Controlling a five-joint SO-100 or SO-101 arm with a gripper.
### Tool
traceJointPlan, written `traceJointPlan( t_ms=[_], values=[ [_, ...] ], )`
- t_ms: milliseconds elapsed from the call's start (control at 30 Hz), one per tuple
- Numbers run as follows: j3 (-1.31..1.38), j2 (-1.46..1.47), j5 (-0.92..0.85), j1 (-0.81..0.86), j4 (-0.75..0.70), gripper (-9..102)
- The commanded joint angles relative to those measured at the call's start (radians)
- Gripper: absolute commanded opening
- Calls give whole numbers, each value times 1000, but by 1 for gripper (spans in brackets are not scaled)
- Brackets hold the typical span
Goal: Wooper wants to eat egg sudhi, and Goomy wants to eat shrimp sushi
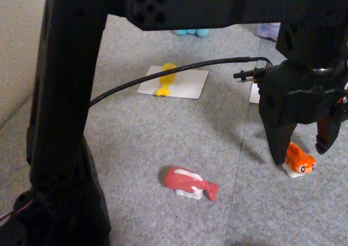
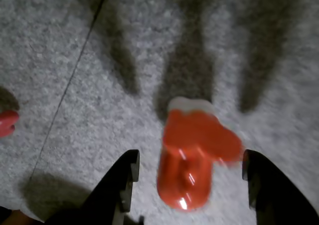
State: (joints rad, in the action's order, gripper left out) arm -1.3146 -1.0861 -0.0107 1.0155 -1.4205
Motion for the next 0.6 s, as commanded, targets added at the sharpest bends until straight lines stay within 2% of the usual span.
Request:
traceJointPlan(
  t_ms=[0, 233, 567],
  values=[
    [9, 6, 5, 0, 18, 24],
    [9, 9, 6, 0, 26, 24],
    [9, 23, 6, 0, 64, 12]
  ],
)
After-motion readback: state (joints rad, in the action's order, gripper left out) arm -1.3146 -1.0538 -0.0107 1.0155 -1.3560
